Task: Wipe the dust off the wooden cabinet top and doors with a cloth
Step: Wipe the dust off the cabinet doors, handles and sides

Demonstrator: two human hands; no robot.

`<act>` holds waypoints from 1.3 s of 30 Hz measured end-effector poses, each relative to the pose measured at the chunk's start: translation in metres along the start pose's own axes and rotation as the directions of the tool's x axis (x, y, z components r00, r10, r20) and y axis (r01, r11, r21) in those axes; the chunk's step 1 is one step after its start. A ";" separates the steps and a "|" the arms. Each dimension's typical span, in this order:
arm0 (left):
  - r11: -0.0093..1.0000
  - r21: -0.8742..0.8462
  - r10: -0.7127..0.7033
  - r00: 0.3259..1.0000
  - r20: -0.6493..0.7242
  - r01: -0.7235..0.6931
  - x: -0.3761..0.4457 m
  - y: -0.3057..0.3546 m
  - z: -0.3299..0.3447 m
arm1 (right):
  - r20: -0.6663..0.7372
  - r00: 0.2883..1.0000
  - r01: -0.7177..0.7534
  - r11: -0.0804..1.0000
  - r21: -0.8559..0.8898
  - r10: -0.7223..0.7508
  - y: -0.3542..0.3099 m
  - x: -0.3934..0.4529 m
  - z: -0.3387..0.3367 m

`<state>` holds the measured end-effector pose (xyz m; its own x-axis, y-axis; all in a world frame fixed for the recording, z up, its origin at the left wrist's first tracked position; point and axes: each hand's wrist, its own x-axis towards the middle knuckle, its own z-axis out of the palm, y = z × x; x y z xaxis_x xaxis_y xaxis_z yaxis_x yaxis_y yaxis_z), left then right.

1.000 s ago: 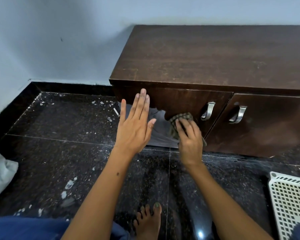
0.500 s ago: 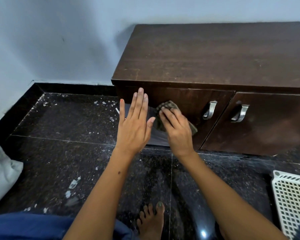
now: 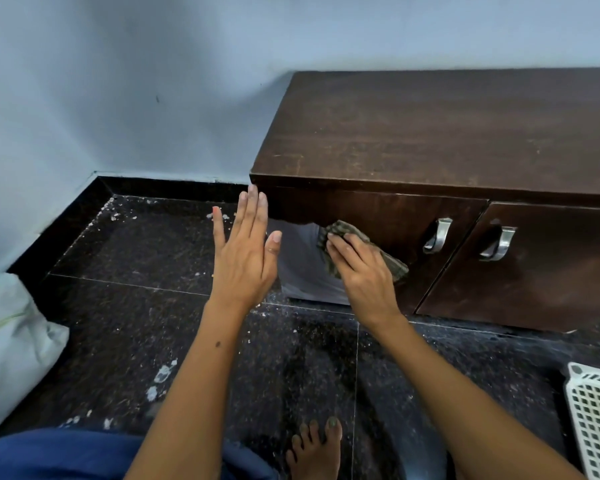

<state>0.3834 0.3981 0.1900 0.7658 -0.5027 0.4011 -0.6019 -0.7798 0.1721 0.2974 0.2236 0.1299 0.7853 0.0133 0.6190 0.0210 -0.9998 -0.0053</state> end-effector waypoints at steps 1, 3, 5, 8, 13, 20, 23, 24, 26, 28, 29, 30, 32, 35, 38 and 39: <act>1.000 -0.010 0.001 1.000 -0.003 -0.001 0.000 0.000 0.000 | -0.020 1.000 -0.010 1.000 0.004 0.010 0.001 -0.001 0.000; 1.000 -0.021 0.003 1.000 -0.010 -0.003 0.001 -0.001 0.000 | -0.081 0.996 -0.038 0.999 0.032 0.040 -0.003 0.006 0.000; 1.000 -0.026 0.009 1.000 -0.006 -0.009 0.001 -0.003 0.000 | -0.086 0.996 -0.026 0.999 0.044 0.029 -0.013 0.020 0.003; 0.999 -0.035 0.011 1.000 0.006 -0.011 -0.001 -0.002 -0.001 | 0.013 0.998 0.056 0.998 0.029 -0.056 -0.023 0.023 0.006; 0.999 -0.028 0.017 1.000 -0.007 -0.017 0.000 -0.003 -0.003 | -0.085 0.996 -0.017 0.998 0.060 0.022 -0.017 0.012 0.006; 0.998 -0.061 0.022 1.000 -0.001 -0.022 0.000 -0.005 -0.004 | 0.073 0.989 0.127 0.991 0.045 -0.130 -0.040 0.025 0.021; 0.998 -0.060 0.022 1.000 -0.011 -0.022 0.000 -0.006 -0.002 | 0.034 0.999 0.012 0.998 0.056 -0.014 -0.030 0.008 0.020; 0.998 -0.063 0.026 1.000 -0.018 -0.027 0.001 -0.007 -0.001 | -0.013 1.000 -0.018 0.997 0.069 0.019 -0.031 0.010 0.020; 0.996 -0.080 0.035 0.999 -0.026 -0.037 0.001 -0.008 0.001 | -0.086 0.995 -0.034 0.992 0.122 0.045 -0.042 0.025 0.023; 0.994 -0.096 0.038 0.998 -0.040 -0.041 0.001 -0.009 0.001 | -0.110 0.994 0.014 0.988 0.156 0.003 -0.055 0.042 0.028; 0.993 -0.109 0.038 0.998 -0.047 -0.043 0.002 -0.009 0.001 | -0.094 0.995 0.055 0.985 0.161 -0.040 -0.060 0.047 0.031; 0.992 -0.123 0.036 0.998 -0.053 -0.042 0.002 -0.010 0.000 | -0.063 0.994 0.101 0.984 0.146 -0.092 -0.064 0.047 0.035; 0.990 -0.138 0.029 0.998 -0.062 -0.037 0.003 -0.010 -0.001 | -0.001 0.988 0.155 0.983 0.102 -0.156 -0.066 0.040 0.037; 0.988 -0.147 0.034 0.996 -0.077 -0.045 0.004 -0.011 -0.002 | -0.056 0.994 0.105 0.985 0.135 -0.099 -0.062 0.032 0.039; 0.987 -0.152 0.043 0.996 -0.078 -0.055 0.005 -0.014 -0.002 | -0.209 0.978 0.054 0.985 0.165 -0.018 -0.064 0.051 0.040; 0.986 -0.157 0.046 0.996 -0.074 -0.057 0.004 -0.014 -0.001 | -0.228 0.974 0.061 0.984 0.168 -0.021 -0.066 0.057 0.043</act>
<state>0.3946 0.4069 0.1907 0.7185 -0.5092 0.4738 -0.6728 -0.6815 0.2880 0.3670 0.2913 0.1321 0.6232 0.0301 0.7814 0.1720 -0.9801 -0.0995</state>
